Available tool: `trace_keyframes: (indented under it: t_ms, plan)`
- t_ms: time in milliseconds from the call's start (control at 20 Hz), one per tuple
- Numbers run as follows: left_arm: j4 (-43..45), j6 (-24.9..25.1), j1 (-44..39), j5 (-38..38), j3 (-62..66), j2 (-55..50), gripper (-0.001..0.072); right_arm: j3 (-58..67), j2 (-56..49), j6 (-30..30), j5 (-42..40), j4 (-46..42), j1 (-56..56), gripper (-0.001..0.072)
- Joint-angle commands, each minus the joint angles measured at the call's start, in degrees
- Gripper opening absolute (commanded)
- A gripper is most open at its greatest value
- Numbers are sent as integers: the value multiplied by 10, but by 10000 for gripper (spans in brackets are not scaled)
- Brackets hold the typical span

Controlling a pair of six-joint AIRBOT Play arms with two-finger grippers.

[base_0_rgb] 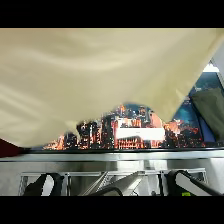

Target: Fold the shirts.

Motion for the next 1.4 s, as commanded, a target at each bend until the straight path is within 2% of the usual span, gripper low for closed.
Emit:
trace_keyframes:
  t_ms: [0, 200, 350, 400, 450, 500, 550, 650, 800, 950, 1000, 1050, 1200, 1350]
  plan:
    - [-101, 83, -53, 4, -137, -65, 14, 2, -165, -12, 128, 93, 31, 12]
    - [11, 93, -208, 153, -244, -221, 15, 0, -360, -25, 107, 50, 127, 12]
    - [22, 93, -257, 210, -261, -355, 19, 0, -476, 8, 36, 32, 156, 23]
    - [22, 87, -260, 214, -252, -395, 20, 0, -501, 28, 17, 33, 158, 164]
    - [23, 78, -257, 202, -234, -428, 81, 0, -520, 37, 9, 34, 158, 327]
    - [22, 77, -250, 178, -211, -451, 493, 0, -528, 37, 12, 31, 157, 339]
    - [23, 69, -239, 148, -183, -469, 697, 0, -529, 37, 18, 26, 153, 339]
    - [23, 58, -205, 84, -127, -485, 698, 0, -515, 47, 47, 25, 134, 340]
    - [25, 41, -138, -5, -78, -486, 697, 0, -486, 60, 144, 21, 93, 339]
    - [25, 48, -68, -98, -122, -484, 697, -17, -478, 106, 238, -14, 65, 328]
    - [24, 64, -50, -113, -153, -484, 687, -35, -476, 112, 248, -15, 61, 224]
    - [24, 77, -33, -117, -188, -485, 601, -53, -475, 119, 253, -16, 58, 222]
    - [21, 112, -7, -73, -255, -494, 591, -92, -473, 126, 259, -16, 59, 223]
    - [11, 135, -11, -23, -257, -529, 591, -104, -469, 127, 260, -16, 59, 223]
